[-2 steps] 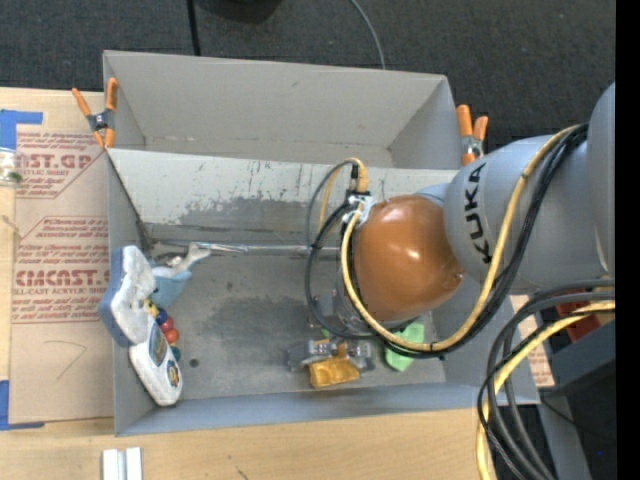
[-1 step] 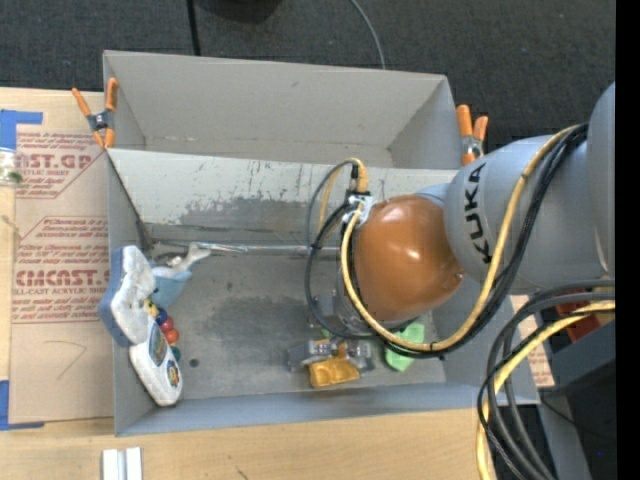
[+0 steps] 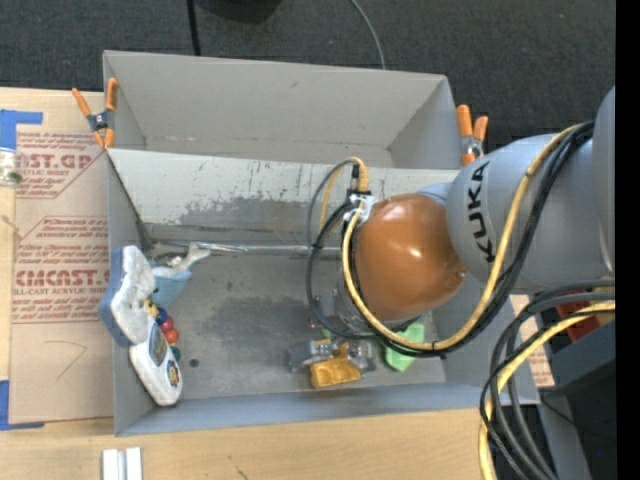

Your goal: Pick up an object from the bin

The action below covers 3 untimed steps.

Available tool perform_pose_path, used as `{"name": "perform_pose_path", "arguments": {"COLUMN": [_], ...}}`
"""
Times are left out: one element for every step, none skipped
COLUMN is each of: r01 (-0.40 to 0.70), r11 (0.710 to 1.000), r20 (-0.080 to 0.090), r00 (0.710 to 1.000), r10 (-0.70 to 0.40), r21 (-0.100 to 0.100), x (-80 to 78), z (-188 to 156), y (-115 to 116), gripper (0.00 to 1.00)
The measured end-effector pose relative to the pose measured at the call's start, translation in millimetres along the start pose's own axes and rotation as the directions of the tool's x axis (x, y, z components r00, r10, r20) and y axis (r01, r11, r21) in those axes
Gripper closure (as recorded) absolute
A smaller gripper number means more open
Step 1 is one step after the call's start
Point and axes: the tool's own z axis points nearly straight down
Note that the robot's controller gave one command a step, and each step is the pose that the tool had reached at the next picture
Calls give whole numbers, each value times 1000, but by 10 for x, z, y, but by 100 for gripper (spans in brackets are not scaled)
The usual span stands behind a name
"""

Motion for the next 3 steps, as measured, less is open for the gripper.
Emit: {"name": "perform_pose_path", "arguments": {"r01": [0,-1,-1], "r11": [1000,1000,1000], "r20": [0,1,2], "r00": [1000,1000,1000], "r10": [0,1,1], "r21": [-4,-1,1], "x": [-5,-11,-15], "z": [-162,-340,-509], "y": [12,6,-1], "gripper": [100,100,100]}}
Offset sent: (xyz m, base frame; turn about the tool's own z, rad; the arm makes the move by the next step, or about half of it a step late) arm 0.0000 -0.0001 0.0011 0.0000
